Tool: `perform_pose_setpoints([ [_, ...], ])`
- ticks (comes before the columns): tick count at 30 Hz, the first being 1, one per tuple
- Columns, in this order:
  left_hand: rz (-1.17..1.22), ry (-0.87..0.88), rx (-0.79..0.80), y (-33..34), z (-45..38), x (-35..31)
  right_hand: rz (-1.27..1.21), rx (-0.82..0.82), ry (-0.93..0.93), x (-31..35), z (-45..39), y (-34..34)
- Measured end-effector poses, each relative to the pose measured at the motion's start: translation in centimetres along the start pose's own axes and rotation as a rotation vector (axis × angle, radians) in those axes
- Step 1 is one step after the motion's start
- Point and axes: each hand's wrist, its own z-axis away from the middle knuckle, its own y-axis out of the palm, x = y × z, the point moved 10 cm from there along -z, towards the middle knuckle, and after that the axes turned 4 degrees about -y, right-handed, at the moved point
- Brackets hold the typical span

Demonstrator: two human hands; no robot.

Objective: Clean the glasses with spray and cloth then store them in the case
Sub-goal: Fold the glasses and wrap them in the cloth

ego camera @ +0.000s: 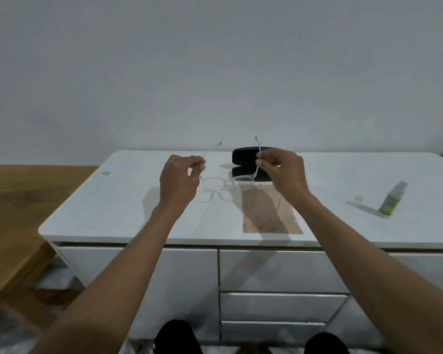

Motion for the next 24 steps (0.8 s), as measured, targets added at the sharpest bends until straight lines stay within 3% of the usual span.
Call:
perform_pose_setpoints([
  [12, 0.009, 0.047, 0.137, 7.0, 1.4, -5.5, 0.202, 0.009, 0.002, -4.3, 2.4, -6.2],
  [20, -0.002, 0.006, 0.157, 8.3, 1.5, -4.4, 0.353, 0.194, -0.087, -4.8, 3.0, -3.9],
  [24, 0.054, -0.030, 0.159, 8.5, 1.4, -3.7, 0.339, 0.101, -0.052, -5.4, 2.4, -4.4],
])
